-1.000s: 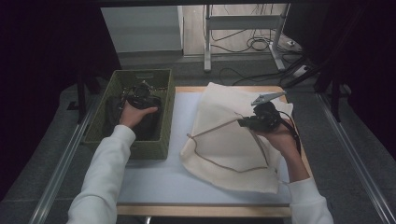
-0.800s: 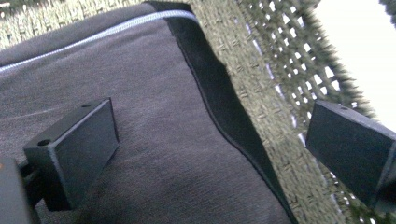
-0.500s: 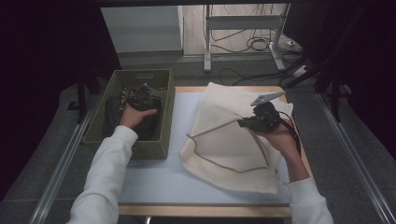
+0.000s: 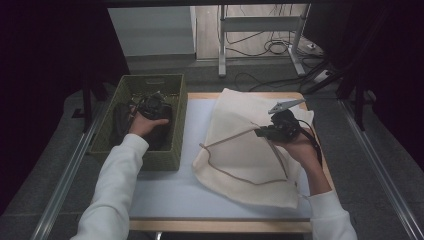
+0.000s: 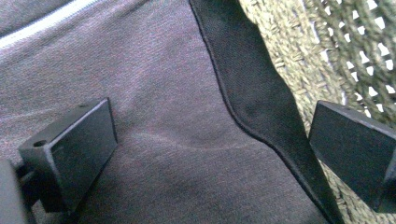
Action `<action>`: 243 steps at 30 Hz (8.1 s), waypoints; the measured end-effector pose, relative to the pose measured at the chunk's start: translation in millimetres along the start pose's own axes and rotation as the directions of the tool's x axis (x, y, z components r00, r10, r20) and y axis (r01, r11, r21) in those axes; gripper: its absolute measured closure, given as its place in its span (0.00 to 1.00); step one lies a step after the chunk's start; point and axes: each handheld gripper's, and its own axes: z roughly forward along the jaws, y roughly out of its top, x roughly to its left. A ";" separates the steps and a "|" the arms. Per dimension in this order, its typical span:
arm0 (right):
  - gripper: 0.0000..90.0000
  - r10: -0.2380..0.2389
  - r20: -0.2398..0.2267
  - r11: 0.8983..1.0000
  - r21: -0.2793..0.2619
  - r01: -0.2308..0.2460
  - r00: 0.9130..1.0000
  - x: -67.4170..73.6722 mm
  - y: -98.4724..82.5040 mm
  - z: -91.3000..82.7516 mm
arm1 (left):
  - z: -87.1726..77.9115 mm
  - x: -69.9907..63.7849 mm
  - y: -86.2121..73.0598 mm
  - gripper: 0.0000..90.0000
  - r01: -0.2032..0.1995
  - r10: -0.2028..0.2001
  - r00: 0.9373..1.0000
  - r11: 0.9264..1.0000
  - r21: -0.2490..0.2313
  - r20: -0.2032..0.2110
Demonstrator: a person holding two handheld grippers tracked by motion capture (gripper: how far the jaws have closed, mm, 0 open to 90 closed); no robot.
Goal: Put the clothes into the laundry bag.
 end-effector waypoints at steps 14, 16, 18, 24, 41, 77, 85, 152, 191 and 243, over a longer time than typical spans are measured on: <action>0.95 0.004 0.007 1.000 0.001 -0.004 1.000 -0.2 -2.2 -0.9 | 13.1 -12.5 0.2 0.00 -0.103 0.110 0.990 0.992 0.077 -0.093; 0.95 0.003 0.007 1.000 0.002 -0.003 1.000 -0.2 -2.4 -0.9 | 14.4 -14.2 0.3 0.00 -0.119 0.128 0.986 0.989 0.089 -0.107; 0.95 0.002 0.007 1.000 0.002 -0.002 1.000 -0.2 -2.6 -0.8 | 15.1 -14.7 0.4 0.00 -0.125 0.136 0.984 0.988 0.095 -0.113; 0.95 0.010 0.009 1.000 0.005 -0.010 1.000 -1.0 -3.6 -0.4 | 17.6 -17.6 0.7 0.00 -0.142 0.158 0.977 0.983 0.115 -0.143; 0.94 0.013 0.018 1.000 0.003 -0.013 1.000 -2.7 -7.3 -3.4 | 15.4 -10.1 -0.5 0.17 -0.082 0.100 0.984 0.989 0.120 -0.149; 0.94 0.033 0.027 0.999 -0.004 -0.033 0.999 -7.9 -10.0 -5.5 | -28.3 31.5 -13.7 0.79 0.044 -0.038 0.995 0.997 -0.063 0.097; 0.94 0.028 0.023 1.000 -0.007 -0.028 0.999 -6.7 -7.0 -3.2 | -57.5 40.9 -27.2 0.81 0.076 -0.045 0.990 0.971 -0.227 0.137; 0.95 0.042 0.029 0.999 -0.009 -0.041 0.999 -10.3 -6.8 -2.6 | -162.2 62.7 -74.6 0.86 0.306 -0.069 0.931 0.682 -0.664 0.358; 0.96 0.048 0.038 0.999 -0.017 -0.047 0.998 -11.5 -7.2 -4.0 | -212.2 40.9 -93.0 0.87 0.282 0.041 0.930 0.558 -0.781 0.366; 0.96 0.051 0.042 0.999 -0.020 -0.050 0.998 -11.8 -7.8 -4.6 | -255.9 -16.4 -115.6 0.88 0.273 0.257 0.873 0.448 -0.851 0.415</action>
